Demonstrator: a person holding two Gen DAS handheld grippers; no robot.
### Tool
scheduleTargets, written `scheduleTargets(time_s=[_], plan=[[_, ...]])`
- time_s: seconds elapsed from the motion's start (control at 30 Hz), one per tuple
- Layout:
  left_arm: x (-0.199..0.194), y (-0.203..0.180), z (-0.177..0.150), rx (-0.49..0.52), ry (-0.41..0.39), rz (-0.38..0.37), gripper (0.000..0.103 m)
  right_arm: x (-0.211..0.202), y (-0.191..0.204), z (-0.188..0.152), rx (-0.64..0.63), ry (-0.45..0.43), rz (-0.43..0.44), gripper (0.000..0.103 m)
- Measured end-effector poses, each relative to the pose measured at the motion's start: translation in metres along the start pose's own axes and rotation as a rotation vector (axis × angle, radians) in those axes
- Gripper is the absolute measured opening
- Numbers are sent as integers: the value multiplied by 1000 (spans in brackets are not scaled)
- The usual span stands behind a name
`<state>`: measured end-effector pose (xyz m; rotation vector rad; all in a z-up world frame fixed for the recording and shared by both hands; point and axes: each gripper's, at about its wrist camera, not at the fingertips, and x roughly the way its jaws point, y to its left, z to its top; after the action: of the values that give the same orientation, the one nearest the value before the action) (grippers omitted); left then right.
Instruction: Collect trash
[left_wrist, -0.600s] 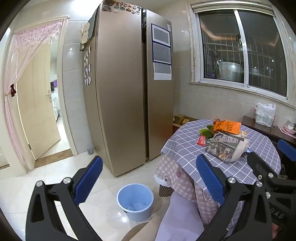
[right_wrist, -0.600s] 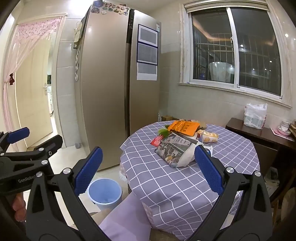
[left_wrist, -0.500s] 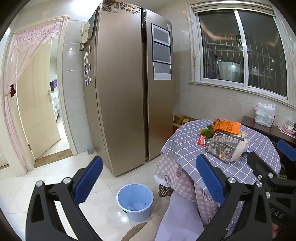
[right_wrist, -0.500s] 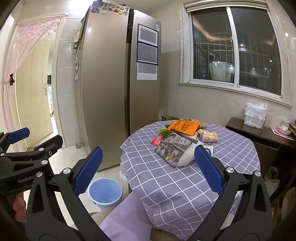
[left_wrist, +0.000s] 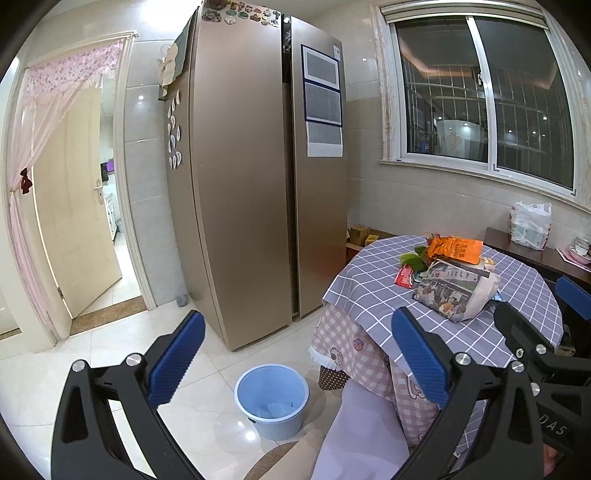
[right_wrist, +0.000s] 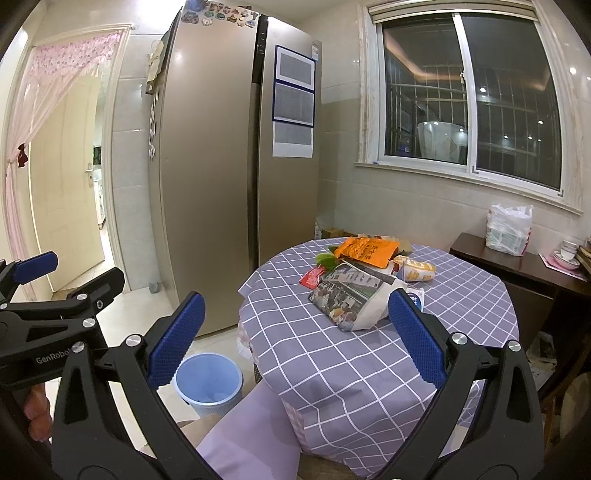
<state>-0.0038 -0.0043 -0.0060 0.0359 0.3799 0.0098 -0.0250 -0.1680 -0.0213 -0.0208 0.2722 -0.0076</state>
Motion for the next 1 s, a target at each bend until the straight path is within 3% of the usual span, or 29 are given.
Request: scheduleTargets(time_s=[0.5, 1.0], plan=[[2, 0, -1, -1, 12, -7, 99, 1, -1, -1, 4, 3, -1, 97], [11, -2, 0, 5, 43, -8, 99, 6, -2, -6, -20, 65, -12, 97]])
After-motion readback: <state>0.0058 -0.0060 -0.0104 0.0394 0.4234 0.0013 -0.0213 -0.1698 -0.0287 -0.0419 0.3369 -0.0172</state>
